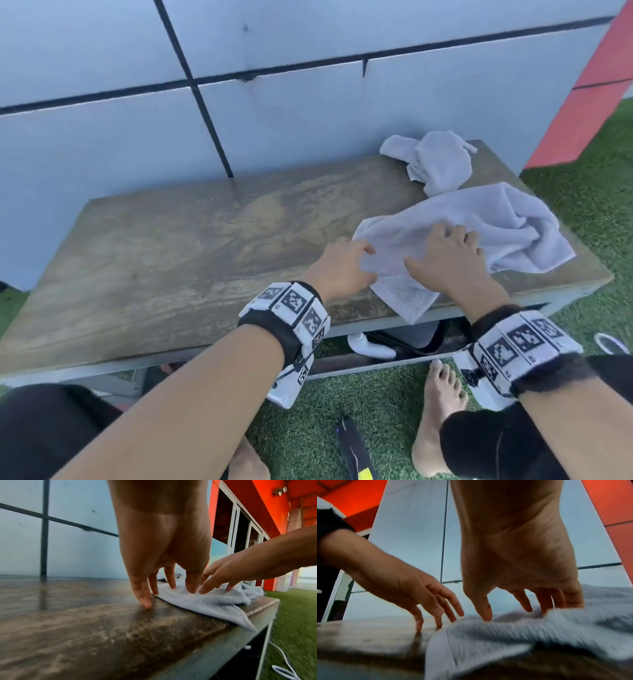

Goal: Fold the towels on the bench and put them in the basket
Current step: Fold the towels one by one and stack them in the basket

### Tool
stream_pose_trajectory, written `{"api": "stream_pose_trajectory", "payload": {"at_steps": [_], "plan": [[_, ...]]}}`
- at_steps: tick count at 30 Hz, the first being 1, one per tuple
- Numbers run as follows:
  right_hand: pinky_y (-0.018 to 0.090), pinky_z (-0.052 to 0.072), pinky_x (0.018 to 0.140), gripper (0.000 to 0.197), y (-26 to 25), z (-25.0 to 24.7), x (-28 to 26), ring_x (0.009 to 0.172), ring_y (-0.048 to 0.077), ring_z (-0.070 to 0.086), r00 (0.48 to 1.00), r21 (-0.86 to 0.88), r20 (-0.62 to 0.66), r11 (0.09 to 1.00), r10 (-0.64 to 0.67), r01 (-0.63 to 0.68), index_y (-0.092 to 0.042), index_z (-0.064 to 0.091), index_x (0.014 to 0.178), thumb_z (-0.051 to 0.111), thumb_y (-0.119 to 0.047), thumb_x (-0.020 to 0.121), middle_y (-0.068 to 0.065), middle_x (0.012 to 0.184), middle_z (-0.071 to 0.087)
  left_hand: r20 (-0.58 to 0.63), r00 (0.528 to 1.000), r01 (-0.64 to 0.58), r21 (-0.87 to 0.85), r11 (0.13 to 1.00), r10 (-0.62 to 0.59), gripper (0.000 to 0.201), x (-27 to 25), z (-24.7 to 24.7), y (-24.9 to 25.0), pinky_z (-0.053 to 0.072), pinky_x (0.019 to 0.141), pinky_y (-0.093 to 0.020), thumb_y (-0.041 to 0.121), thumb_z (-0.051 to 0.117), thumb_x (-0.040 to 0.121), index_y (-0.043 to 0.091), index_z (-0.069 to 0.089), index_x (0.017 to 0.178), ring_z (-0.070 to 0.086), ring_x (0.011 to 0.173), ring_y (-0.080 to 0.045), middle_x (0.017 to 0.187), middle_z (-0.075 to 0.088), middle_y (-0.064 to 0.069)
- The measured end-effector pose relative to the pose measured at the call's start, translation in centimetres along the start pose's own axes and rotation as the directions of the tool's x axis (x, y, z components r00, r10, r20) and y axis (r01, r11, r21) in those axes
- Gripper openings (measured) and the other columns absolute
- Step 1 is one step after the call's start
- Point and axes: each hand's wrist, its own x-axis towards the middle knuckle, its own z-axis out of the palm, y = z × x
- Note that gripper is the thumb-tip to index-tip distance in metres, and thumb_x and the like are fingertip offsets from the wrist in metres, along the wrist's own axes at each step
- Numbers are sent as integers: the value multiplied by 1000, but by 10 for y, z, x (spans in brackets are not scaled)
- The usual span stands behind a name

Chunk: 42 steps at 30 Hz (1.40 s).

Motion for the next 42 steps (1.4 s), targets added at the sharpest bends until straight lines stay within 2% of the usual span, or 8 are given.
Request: {"api": "stream_pose_trajectory", "payload": {"at_steps": [8,13,17,20,27,31,39,42], "plan": [[43,49,86,61,-3,22,10,131,39,39,994,-141,-31,985,-109,103,-6,45,134,68,-42,90,16,135,46,-237,971,16,173,985,25,70,34,38,-1,40,98,-41,70,61,81,43,38,142,31,117,-24,120,30,1],[42,49,81,42,-8,23,12,121,33,50,976,40,-66,976,-209,212,-12,54,124,61,-39,93,8,126,54,-350,935,-49,22,999,53,20,37,37,-3,52,83,-45,44,69,87,29,62,98,38,107,-19,104,36,1],[38,43,71,6,-16,11,10,99,27,57,950,193,-143,934,-278,302,-19,52,95,55,-24,93,1,107,57,-444,896,-64,-102,993,12,15,38,20,-14,50,86,-42,34,65,92,19,66,89,48,99,-19,101,42,1],[36,40,67,9,-22,5,9,89,24,55,916,227,-220,896,-335,382,-21,50,89,53,-26,95,-2,96,57,-508,861,-111,-116,987,37,12,32,-1,-19,40,85,-27,27,63,96,17,67,90,50,97,-14,105,46,0],[46,41,102,76,-40,8,6,127,29,44,898,62,-84,898,-431,436,-21,42,135,72,-56,75,4,136,48,-677,736,-139,-144,980,5,11,3,-58,-32,43,75,-27,21,48,102,16,52,93,57,86,-17,101,57,-2],[44,41,94,43,-39,14,13,119,34,50,916,-117,-130,923,-379,366,-19,54,126,60,-25,84,10,130,52,-777,626,-91,-150,984,-61,11,-15,-85,-53,37,73,-21,16,45,102,13,50,93,51,90,-15,100,57,-4],[45,38,106,39,-57,14,13,137,28,35,904,-64,82,903,-419,425,-31,58,122,62,-43,85,0,146,39,-780,495,314,-251,916,-384,17,-46,-105,-133,43,80,-34,23,47,94,12,59,90,58,99,-28,108,61,-11],[45,34,109,24,-69,16,13,133,30,40,892,-134,53,882,-448,451,-32,67,112,53,-39,93,2,141,48,-691,606,351,-211,912,-393,7,-60,-84,-128,47,86,-38,28,54,93,23,58,96,52,106,-25,117,53,-5]]}}
